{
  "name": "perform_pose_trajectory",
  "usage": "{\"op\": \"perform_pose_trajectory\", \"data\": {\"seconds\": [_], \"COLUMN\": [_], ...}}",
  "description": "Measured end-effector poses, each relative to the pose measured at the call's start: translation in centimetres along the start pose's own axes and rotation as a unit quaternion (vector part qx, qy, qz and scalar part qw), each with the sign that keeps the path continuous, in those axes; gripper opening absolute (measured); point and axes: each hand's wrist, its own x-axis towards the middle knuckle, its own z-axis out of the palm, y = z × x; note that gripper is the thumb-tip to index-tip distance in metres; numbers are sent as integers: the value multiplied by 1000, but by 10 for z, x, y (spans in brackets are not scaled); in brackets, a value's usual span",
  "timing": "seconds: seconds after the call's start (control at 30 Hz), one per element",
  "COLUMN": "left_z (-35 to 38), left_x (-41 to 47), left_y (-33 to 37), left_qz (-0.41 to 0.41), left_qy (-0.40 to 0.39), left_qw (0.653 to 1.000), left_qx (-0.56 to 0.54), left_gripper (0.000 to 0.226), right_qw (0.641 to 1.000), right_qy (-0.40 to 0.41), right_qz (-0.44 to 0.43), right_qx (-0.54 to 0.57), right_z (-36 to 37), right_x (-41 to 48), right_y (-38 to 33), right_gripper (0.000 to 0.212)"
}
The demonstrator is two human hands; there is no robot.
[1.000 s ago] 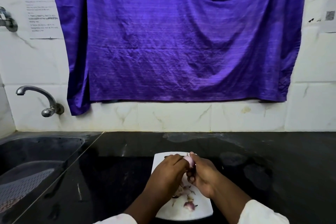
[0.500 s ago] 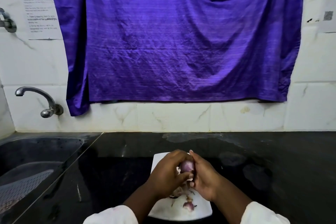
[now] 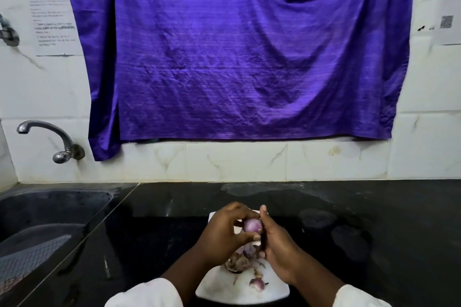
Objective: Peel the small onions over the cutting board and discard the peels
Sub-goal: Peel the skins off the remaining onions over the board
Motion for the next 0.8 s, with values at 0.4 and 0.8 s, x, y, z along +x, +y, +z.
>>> {"op": "perform_pose_trajectory", "data": {"seconds": [0.4,0.8], "left_z": [-14,-9], "left_x": [9,8], "left_y": [5,15], "left_qz": [-36,8], "left_qy": [-38,-39], "left_qw": [999,989], "left_qx": [-3,144], "left_gripper": [28,37], "right_qw": [994,992], "right_qy": [-21,40], "right_qz": [-58,-29], "right_qx": [-90,-114], "right_z": [-3,8], "right_x": [3,-1], "right_y": [0,1], "right_gripper": [57,42]}}
